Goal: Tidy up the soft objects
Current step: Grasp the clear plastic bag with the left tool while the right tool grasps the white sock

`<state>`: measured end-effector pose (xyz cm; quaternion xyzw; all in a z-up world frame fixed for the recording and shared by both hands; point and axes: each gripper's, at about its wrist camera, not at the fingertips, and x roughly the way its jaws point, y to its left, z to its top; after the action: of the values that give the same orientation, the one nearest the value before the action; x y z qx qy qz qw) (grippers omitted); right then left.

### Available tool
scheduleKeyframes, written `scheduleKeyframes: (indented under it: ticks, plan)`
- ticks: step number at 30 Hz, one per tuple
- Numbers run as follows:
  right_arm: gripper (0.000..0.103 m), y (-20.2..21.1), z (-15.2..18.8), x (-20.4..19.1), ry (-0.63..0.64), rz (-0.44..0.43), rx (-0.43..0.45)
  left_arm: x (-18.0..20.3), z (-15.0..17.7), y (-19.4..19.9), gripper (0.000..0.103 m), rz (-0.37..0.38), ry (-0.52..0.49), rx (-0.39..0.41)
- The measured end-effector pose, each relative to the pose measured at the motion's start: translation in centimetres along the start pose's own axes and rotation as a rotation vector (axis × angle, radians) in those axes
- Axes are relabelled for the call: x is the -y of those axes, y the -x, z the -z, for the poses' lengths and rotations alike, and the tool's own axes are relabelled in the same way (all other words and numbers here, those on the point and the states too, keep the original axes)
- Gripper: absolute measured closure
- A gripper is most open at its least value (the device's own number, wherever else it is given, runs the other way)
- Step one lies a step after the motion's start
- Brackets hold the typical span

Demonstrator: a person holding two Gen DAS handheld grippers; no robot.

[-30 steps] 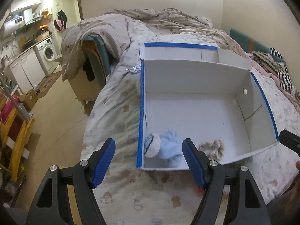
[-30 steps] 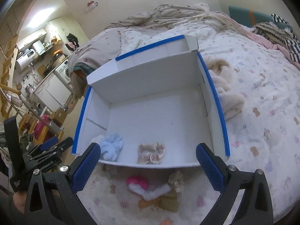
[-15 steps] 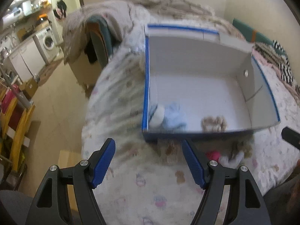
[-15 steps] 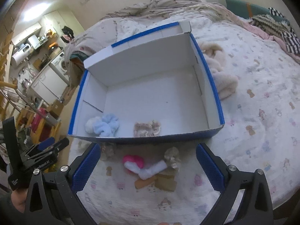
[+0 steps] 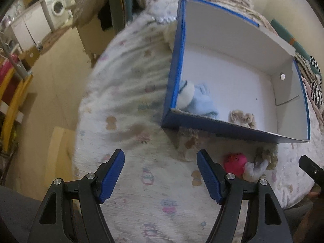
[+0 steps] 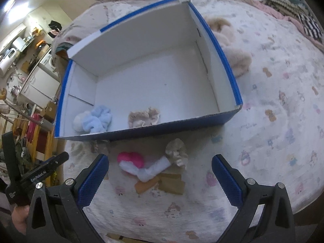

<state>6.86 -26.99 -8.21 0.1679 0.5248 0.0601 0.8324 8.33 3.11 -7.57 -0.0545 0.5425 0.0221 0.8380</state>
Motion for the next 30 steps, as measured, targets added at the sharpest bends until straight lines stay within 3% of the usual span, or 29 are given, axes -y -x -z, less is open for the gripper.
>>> scheduleKeyframes:
  ticks: [8,14,19,22,25,28,30]
  plan:
    - [0.0,-1.7,-0.1,0.2,-0.004,0.016,-0.055,1.8,0.0,-3.8,0.032,0.05,-0.009,-0.111]
    - [0.0,-3.0,-0.4,1.7,-0.053,0.018,-0.105,4.2,-0.2,-6.2,0.032,0.019,-0.098,-0.128]
    - [0.0,-3.8,-0.7,3.5,-0.159,-0.054,-0.148,4.0,-0.8,-8.2,0.033,0.034,-0.062,-0.166]
    - [0.0,-3.9,-0.8,3.8,-0.188,-0.08,-0.155,3.9,-1.2,-8.8,0.064,0.047,-0.048,-0.171]
    - [0.0,-4.0,-0.7,3.3,-0.167,-0.072,-0.161,3.6,-1.5,-9.4,0.065,0.1,-0.018,-0.193]
    - [0.0,-4.3,-0.7,2.9,-0.157,-0.075,-0.172,3.4,-1.3,-9.6,0.08,0.109,-0.004,-0.193]
    - [0.0,-4.4,-0.7,2.7,-0.154,-0.081,-0.173,3.5,-1.2,-9.7,0.081,0.132,-0.009,-0.2]
